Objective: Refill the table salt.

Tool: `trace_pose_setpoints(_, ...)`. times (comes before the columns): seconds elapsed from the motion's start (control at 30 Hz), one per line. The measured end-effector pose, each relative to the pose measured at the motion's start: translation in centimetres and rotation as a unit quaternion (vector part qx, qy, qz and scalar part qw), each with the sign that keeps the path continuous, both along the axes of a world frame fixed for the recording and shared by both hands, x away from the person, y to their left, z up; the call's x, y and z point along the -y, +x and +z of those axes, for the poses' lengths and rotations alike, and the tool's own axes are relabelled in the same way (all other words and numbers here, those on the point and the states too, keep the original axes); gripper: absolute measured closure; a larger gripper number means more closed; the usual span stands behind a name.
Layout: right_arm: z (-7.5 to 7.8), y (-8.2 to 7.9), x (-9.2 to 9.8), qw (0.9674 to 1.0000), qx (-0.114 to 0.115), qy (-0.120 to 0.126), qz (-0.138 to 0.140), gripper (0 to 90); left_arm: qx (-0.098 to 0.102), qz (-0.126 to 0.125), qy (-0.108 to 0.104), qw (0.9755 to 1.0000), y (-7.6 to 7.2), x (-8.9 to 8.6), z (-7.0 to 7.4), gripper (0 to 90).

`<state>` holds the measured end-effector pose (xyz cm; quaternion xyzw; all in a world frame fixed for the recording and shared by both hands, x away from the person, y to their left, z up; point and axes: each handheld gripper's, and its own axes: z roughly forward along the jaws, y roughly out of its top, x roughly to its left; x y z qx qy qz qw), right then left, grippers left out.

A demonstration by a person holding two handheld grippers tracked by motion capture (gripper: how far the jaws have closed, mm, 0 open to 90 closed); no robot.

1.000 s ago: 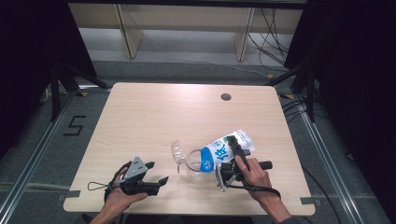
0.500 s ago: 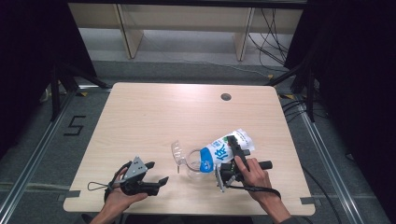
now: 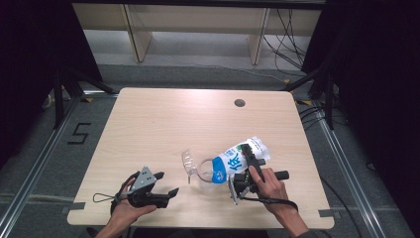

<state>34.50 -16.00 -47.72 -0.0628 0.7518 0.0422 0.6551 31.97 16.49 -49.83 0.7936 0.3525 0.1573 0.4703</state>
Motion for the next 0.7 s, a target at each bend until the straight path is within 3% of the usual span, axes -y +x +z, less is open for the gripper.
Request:
trace_pose_setpoints(0.07,0.0,-0.01,-0.01,1.0,0.001,-0.001,0.0,50.8,0.0,0.0,-0.002,1.0,-0.02,0.03,0.0,21.6)
trace_pose_setpoints(0.13,0.44,0.01,-0.13,0.9995,0.011,-0.03,0.009,50.8,0.001,-0.002,-0.002,1.0,0.01,0.01,0.0,21.6)
trace_pose_setpoints(0.23,0.3,-0.06,-0.09,0.9998,0.005,-0.021,0.002,50.9,0.001,0.0,-0.005,1.0,0.0,0.05,-0.03,21.7)
trace_pose_setpoints(0.63,0.36,-0.04,-0.06,0.9996,0.011,-0.026,0.004,51.2,0.001,-0.001,-0.006,1.0,0.01,0.05,-0.03,21.7)
trace_pose_setpoints(0.7,0.15,0.1,0.02,0.9997,0.016,-0.014,0.014,51.2,0.001,-0.002,-0.003,1.0,0.02,0.0,-0.01,21.7)
